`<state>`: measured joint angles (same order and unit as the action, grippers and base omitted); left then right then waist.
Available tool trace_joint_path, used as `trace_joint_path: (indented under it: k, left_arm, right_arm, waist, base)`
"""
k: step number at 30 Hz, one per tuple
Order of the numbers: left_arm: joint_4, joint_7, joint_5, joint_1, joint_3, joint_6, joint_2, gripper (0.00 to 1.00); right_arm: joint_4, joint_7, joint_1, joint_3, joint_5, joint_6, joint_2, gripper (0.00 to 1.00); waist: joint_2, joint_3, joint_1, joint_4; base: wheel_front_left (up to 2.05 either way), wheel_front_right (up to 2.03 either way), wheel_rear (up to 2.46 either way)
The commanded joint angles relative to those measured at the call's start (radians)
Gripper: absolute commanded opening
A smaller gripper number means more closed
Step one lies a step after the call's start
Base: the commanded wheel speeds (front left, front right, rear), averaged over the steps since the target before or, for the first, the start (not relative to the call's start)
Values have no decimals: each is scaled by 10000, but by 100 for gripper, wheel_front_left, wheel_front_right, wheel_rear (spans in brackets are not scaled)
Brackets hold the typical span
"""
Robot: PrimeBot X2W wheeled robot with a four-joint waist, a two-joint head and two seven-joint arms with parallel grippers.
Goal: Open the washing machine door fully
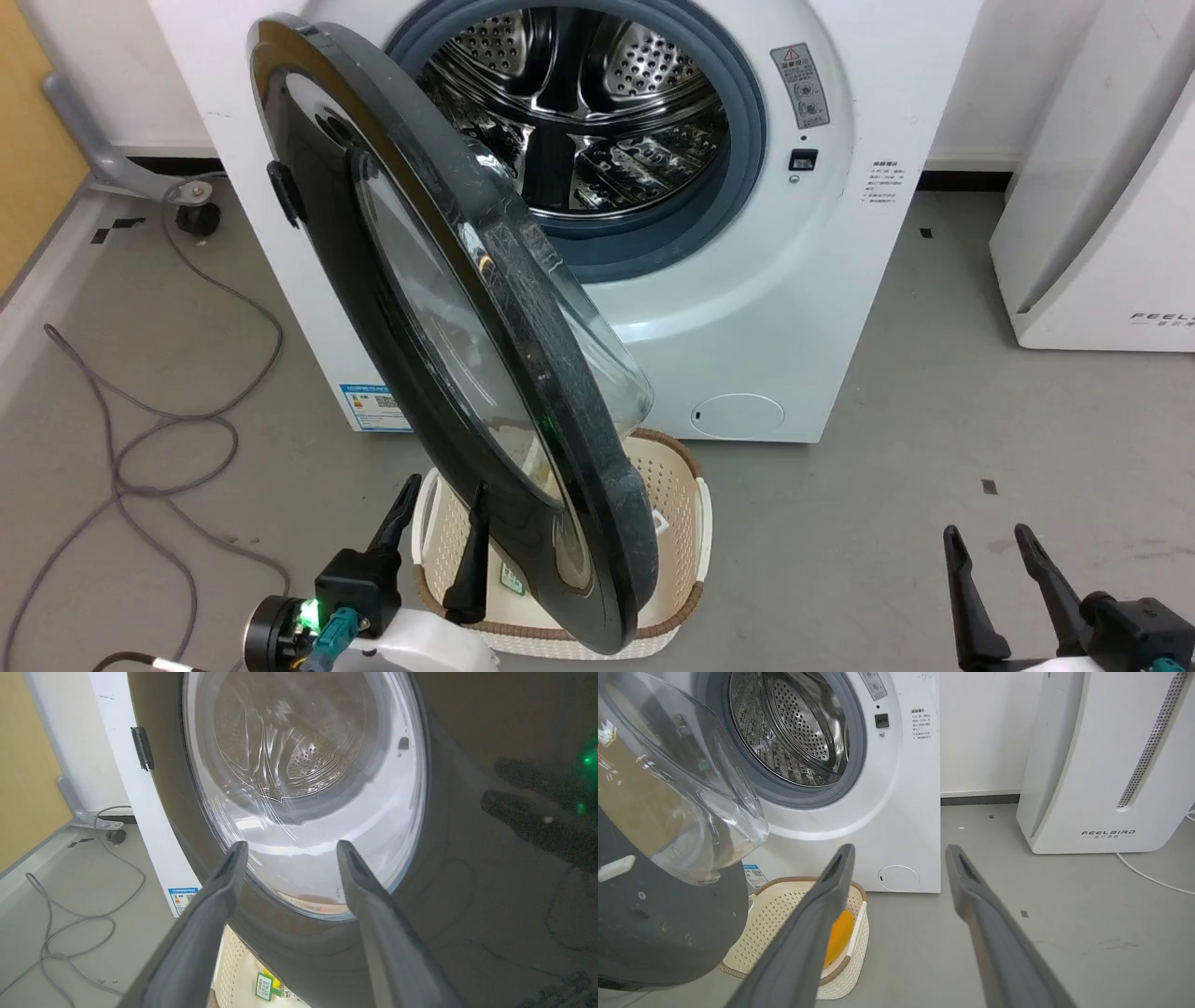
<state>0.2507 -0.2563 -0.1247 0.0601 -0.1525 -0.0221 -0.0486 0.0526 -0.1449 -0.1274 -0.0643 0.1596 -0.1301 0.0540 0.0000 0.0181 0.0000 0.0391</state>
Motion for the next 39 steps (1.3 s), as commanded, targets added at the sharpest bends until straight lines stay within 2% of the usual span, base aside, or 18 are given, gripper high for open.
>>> trace_joint_path:
  k: [1,2,10,18,24,32,39]
  left_arm:
    - [41,-55,9,41,-16,-42,-16,27]
    - [51,-55,-7,40,-19,-44,-16,0]
    - [-7,-55,-127,31,-49,-26,-16,0]
    - [-556,-55,-498,156,62,253,-16,0]
    - [-2083,-55,-705,504,82,596,-16,0]
    - [-4989,-55,-493,1096,-124,986,-16,0]
    - [-7096,-55,-241,1560,-510,1053,-16,0]
  right_arm:
    - [63,-103,213,15,13,-6,-36,100]
    - [92,-112,230,14,1,-6,-36,100]
    - [207,-165,287,-10,-9,-6,-37,100]
    - [255,-211,255,-22,35,-6,-37,100]
    - [229,-267,283,-12,42,-6,-37,100]
    - [284,-326,345,34,66,-6,-37,100]
    - [352,-403,391,35,88,-6,-37,100]
  waist:
    - [0,-5,0,6]
    - [0,-9,0,5]
    - [0,-36,0,-15]
    - [0,-77,0,4]
    - [0,-18,0,33]
    - [0,69,0,27]
    - [0,138,0,16]
  base:
    - [0,0,0]
    - [0,0,0]
    - [0,0,0]
    - [0,0,0]
    - [0,0,0]
    - [0,0,0]
    - [0,0,0]
